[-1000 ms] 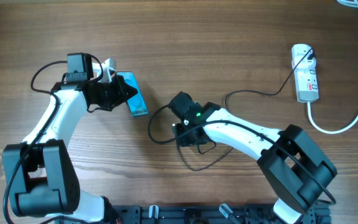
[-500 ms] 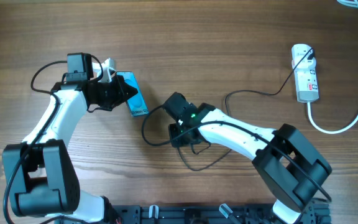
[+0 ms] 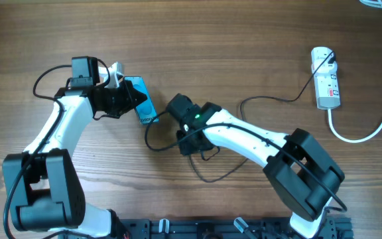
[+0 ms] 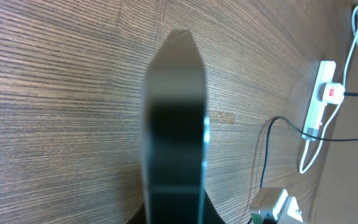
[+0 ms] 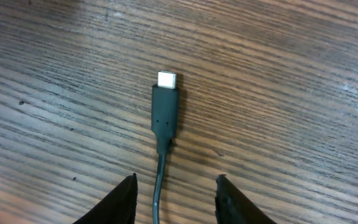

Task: Plug charger to phone and switch on socket
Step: 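Lower the right gripper over the black USB-C cable end, then grasp the USB-C plug with the right gripper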

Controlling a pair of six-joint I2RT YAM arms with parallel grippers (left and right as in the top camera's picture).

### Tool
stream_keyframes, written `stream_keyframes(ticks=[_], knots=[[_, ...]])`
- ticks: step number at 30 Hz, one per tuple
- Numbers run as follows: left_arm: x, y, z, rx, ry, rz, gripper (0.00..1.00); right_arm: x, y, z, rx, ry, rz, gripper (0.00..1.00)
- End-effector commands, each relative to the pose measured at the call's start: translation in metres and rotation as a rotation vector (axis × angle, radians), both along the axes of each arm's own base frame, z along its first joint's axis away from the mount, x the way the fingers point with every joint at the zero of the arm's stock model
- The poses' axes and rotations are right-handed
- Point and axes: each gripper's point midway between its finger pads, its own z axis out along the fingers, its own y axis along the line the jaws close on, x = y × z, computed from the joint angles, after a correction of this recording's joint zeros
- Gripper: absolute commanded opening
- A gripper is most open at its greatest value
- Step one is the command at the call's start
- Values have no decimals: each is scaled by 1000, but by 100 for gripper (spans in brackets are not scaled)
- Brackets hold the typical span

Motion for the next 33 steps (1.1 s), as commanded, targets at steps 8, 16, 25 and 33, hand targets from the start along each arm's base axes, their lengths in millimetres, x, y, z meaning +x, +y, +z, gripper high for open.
stream_keyframes(ticks=[8,16,25,33], knots=[[2,-5,6,-25,-27,-31,4,-10,-19,-38,-243,-42,39,41],[1,-9,9,-49,-30,-41,4,-4,-14,-29,-185,14,60,43],[1,-9,9,-49,-30,-41,4,13,-16,-28,-206,-64,-3,40],[1,-9,9,-48,-30,-41,4,31,-21,-28,-183,-86,-82,30]])
